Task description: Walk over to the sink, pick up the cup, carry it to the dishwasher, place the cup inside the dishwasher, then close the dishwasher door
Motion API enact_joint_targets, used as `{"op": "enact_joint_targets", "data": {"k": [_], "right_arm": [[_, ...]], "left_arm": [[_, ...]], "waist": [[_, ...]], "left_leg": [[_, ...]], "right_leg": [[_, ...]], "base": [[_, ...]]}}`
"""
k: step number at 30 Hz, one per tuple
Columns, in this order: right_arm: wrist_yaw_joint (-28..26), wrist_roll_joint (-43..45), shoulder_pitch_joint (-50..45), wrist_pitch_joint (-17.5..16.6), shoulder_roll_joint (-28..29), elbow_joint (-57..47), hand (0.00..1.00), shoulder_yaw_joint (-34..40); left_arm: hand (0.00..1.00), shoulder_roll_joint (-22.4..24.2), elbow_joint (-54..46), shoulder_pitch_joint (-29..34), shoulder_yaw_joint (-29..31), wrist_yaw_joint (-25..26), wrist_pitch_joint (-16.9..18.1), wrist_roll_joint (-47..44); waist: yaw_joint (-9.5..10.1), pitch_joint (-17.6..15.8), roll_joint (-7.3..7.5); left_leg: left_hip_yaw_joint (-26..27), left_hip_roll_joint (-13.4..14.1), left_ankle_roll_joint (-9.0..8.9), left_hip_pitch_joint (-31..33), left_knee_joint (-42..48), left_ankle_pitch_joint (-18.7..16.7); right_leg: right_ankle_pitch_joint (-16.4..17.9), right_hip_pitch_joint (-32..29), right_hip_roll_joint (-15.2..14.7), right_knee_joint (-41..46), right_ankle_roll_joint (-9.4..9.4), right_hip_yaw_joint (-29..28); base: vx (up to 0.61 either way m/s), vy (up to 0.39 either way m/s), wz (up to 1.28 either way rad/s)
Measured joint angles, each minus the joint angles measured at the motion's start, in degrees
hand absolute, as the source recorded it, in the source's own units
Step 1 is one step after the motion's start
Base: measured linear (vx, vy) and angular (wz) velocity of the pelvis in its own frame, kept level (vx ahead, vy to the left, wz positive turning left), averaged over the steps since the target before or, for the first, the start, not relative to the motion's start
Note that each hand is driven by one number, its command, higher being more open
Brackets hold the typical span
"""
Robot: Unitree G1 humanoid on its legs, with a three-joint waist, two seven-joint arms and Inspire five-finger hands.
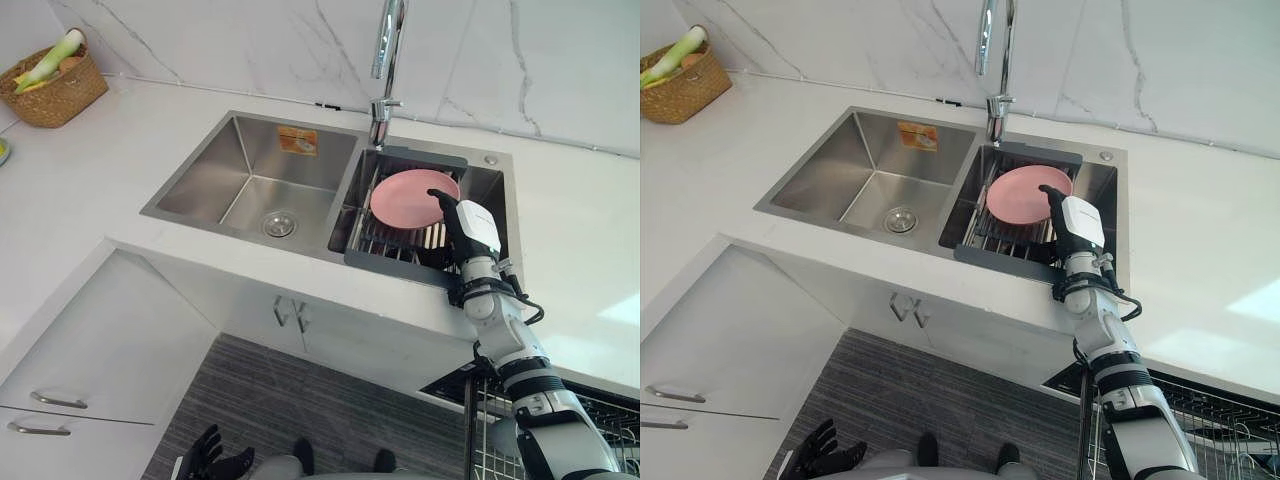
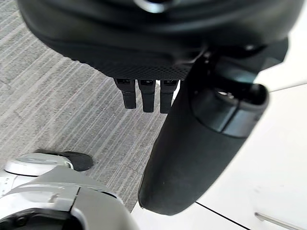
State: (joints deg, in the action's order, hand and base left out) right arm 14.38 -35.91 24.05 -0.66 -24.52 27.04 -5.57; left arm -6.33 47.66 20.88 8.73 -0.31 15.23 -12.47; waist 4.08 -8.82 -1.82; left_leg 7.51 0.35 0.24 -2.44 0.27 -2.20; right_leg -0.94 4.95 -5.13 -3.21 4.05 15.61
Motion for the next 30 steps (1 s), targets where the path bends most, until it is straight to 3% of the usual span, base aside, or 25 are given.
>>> {"op": "enact_joint_targets", "data": {"k": [8, 9, 19, 30], "right_arm": [[2.12, -0.11, 3.86, 1.52, -0.36, 2.82, 0.9, -0.5], [2.3, -0.1, 4.5, 1.64, -0.37, 3.44, 0.3, -0.65], [3.54, -0.13, 9.5, 1.46, -3.05, 6.24, 0.3, -2.61], [2.47, 1.9, 11.42, -2.11, -4.84, 5.67, 0.3, -3.98]], "left_arm": [[0.9, 0.03, -0.12, -0.02, 0.0, -0.46, 0.01, -0.12], [0.9, 0.03, -0.13, -0.04, -0.02, -0.56, 0.01, -0.47], [0.9, 0.04, -1.01, -0.66, -0.02, -1.67, 0.01, -2.24], [0.9, 0.0, -2.46, -2.36, -0.02, -2.61, 0.2, -3.37]], "waist": [[0.27, -1.19, 0.0], [0.28, -1.49, 0.01], [0.59, -4.18, -0.04], [1.31, -5.32, 0.24]], "left_leg": [[-0.17, -0.4, 0.37, 1.84, 1.08, 0.23], [-0.2, -0.41, 0.39, 2.0, 1.34, 0.24], [-0.72, -0.43, 0.33, 5.06, 2.96, 0.59], [-0.38, -0.11, 0.22, 7.76, 4.21, 0.67]], "right_leg": [[-0.83, -1.22, -0.46, 0.02, 0.09, 0.1], [-0.96, -1.29, -0.49, 0.02, 0.08, 0.11], [-1.48, -3.48, -0.91, -0.07, -0.12, 0.76], [-2.05, -5.52, -0.9, 0.13, -0.73, 0.74]], "base": [[-0.05, 0.021, 0.01], [-0.05, 0.016, 0.01], [-0.07, 0.02, 0.03], [-0.02, 0.008, -0.01]]}}
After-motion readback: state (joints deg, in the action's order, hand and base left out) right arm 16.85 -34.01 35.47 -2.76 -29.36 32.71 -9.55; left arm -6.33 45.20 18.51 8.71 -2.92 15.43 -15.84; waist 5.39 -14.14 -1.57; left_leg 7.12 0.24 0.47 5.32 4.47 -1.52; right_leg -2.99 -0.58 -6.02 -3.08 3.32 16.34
